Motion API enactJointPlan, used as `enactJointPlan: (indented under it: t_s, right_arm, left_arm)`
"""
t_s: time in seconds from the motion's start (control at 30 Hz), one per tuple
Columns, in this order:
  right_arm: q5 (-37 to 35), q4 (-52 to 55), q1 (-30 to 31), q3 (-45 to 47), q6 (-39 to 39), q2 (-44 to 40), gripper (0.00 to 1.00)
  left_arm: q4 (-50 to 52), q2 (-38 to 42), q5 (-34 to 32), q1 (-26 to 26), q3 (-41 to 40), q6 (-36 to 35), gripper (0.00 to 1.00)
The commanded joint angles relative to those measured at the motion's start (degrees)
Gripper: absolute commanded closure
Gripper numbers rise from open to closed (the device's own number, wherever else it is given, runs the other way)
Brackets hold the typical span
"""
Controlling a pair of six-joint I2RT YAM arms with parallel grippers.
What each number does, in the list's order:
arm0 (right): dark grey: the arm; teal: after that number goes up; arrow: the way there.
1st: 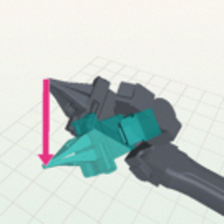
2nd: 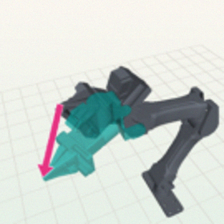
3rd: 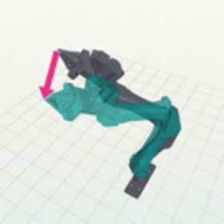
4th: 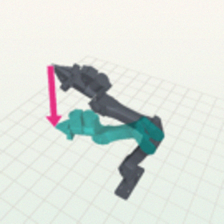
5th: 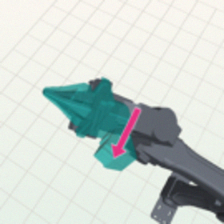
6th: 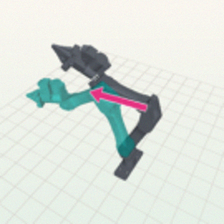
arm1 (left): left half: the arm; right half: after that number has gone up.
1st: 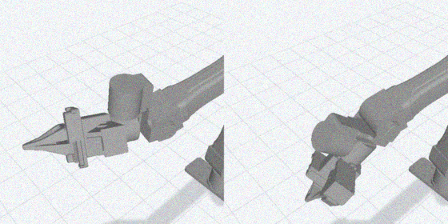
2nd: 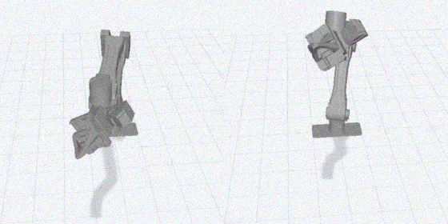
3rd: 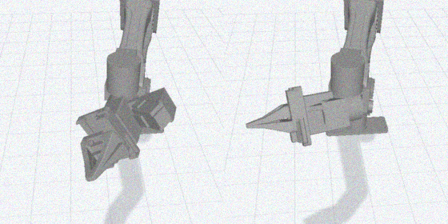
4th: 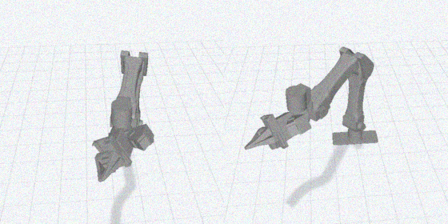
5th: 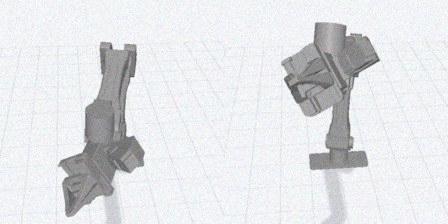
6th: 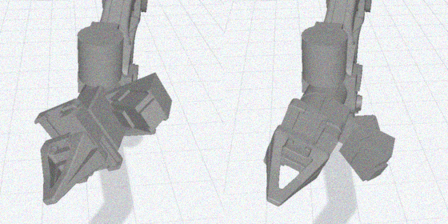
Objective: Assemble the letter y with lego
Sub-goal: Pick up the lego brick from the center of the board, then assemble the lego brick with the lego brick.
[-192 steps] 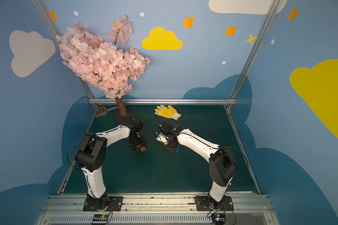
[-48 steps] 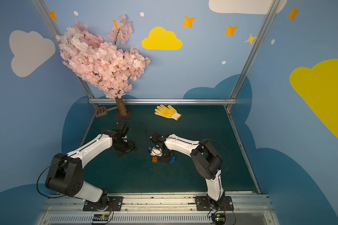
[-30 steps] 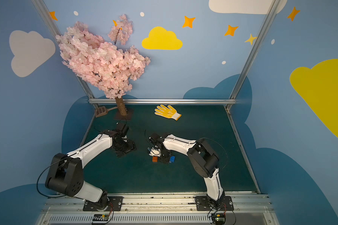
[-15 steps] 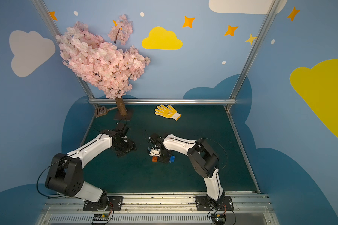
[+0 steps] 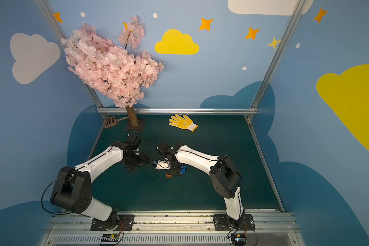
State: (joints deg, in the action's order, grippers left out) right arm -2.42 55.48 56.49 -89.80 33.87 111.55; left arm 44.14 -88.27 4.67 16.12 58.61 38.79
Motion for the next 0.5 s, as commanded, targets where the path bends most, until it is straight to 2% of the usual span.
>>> enactJointPlan:
  t_s: [0.0, 0.17, 0.47]
  right_arm:
    - [0.16, 1.24, 0.35, -2.10, 2.81, 1.91, 1.00]
    - [-0.08, 1.73, 0.69, -3.44, 4.33, 3.49, 1.00]
    - [0.22, 1.37, 0.73, -3.62, 6.20, 5.20, 1.00]
  left_arm:
    - [1.57, 0.35, -0.82, -0.38, 0.84, -0.83, 0.00]
    - [3.38, 0.66, -2.29, -1.79, 1.00, 0.25, 0.00]
    - [2.35, 2.40, 0.52, -6.96, -2.18, 1.21, 0.00]
